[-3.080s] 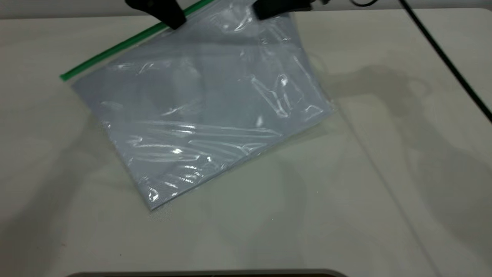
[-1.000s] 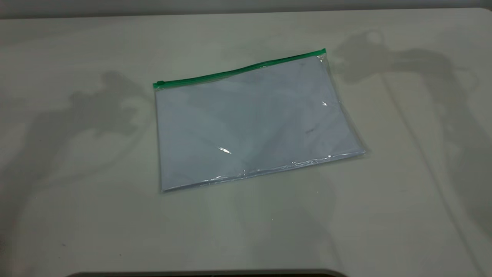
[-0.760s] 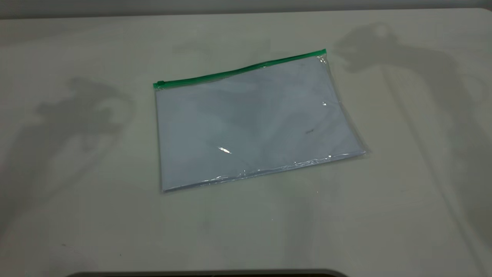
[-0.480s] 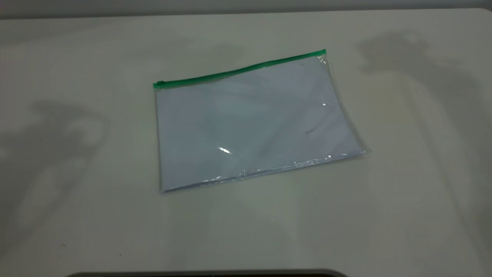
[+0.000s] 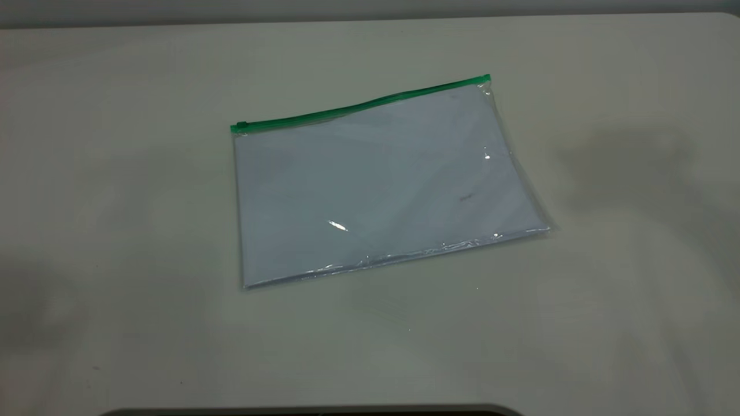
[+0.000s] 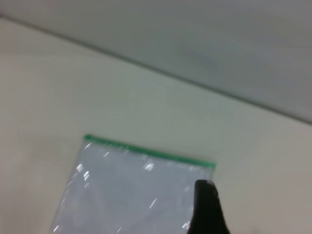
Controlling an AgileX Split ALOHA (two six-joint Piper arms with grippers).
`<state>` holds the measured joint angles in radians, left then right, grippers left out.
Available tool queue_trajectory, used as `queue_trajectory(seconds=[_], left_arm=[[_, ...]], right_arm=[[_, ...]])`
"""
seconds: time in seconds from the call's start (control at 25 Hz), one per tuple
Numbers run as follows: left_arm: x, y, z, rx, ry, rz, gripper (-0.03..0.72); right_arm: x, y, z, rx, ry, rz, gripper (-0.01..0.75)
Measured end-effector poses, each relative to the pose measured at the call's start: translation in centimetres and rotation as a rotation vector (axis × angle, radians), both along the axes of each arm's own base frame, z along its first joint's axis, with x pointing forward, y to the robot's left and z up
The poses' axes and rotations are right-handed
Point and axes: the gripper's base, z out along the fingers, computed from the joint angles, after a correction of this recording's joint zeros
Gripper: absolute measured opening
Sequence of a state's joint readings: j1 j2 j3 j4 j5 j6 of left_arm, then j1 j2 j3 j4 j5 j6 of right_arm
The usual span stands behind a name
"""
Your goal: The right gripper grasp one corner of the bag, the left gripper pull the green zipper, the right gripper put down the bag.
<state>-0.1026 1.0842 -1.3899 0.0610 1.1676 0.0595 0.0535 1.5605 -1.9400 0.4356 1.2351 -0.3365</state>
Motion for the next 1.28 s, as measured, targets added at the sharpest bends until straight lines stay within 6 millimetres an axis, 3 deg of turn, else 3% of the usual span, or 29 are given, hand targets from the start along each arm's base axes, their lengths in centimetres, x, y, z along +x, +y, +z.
queue_trajectory(seconds=[0.12, 0.24, 0.36, 0.52, 0.68, 0.84, 1.04, 1.28], left_arm=[[-4.3, 0.4, -0.8, 0.003, -0.040, -0.009, 0.540], [-8.8, 0.9, -2.2, -0.001, -0.095, -0.011, 0.540], [-12.3, 1.3, -4.4, 0.002, -0.126, -0.017, 0.540], [-15.1, 1.6, -7.6, 0.005, -0.142, -0.022, 0.540], [-16.7, 1.2, -10.1, -0.020, -0.145, -0.082, 0.540], [-17.1, 0.2, -12.0, -0.081, -0.114, -0.182, 0.540], [-17.0, -0.1, -14.4, -0.098, -0.048, -0.208, 0.540], [-16.5, -0.2, -17.0, -0.097, 0.037, -0.204, 0.540]], right_arm=[[-6.2, 0.3, 0.7, 0.005, -0.023, 0.029, 0.578], [-11.7, 0.0, 0.1, 0.013, -0.033, 0.037, 0.578], [-16.4, -0.3, -2.0, 0.013, -0.024, 0.038, 0.578], [-22.2, -0.8, -5.0, 0.012, -0.045, 0.037, 0.578], [-27.0, -1.4, -7.9, -0.002, -0.106, 0.027, 0.578], [-29.3, -1.7, -11.0, -0.018, -0.115, 0.014, 0.578], [-30.6, -2.2, -14.3, -0.053, -0.111, -0.007, 0.578], [-31.9, -3.2, -17.0, -0.119, -0.136, -0.088, 0.578]])
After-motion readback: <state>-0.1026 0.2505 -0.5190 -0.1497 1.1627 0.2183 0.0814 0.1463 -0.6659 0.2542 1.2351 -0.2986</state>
